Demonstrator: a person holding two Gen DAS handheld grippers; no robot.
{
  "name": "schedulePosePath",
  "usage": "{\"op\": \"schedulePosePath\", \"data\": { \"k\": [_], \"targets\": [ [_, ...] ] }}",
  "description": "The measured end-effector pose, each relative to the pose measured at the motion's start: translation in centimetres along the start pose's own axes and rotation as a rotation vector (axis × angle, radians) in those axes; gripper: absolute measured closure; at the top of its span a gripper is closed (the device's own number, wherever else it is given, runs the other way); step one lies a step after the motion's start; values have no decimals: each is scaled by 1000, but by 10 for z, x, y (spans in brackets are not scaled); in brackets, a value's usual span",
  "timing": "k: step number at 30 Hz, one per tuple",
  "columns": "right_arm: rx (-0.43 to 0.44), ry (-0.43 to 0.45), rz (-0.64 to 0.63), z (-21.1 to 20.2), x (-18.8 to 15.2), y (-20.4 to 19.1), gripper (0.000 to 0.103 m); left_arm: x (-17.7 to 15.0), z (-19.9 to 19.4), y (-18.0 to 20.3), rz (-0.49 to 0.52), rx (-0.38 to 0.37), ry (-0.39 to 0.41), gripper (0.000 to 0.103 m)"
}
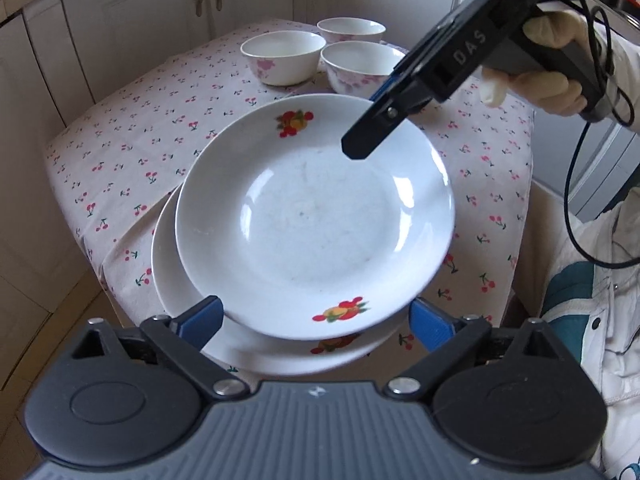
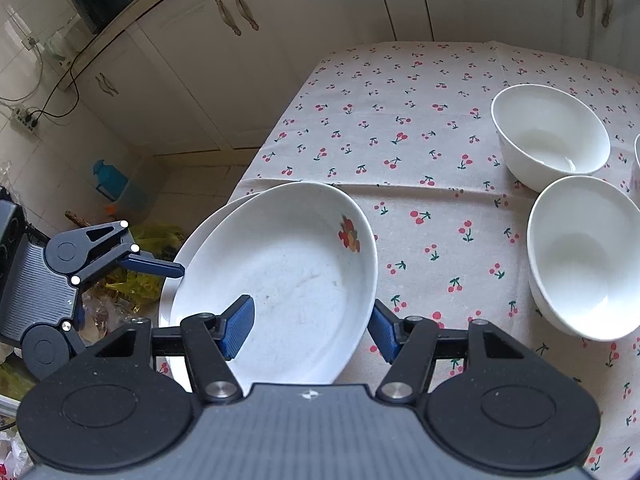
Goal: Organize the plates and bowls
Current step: 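Lower the shallow plate onto the plate stack and open the left gripper, then move the left gripper toward the white bowls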
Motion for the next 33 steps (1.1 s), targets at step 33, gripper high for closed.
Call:
{"op": "schedulePosePath", "data": {
  "k": [33],
  "targets": [
    [-58, 64, -127, -10, -16, -11, 6, -2, -27, 14, -115, 119, 214, 3]
  ]
}}
Point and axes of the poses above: each gripper's, at about its wrist camera, not at the fingertips, and z roughly the way its jaws point, y to its right, x to its top, the point moved 2 cm from there along z, roughly the way its jaws point, and after that the axes turned 1 degree about x, right-handed, at the moved point
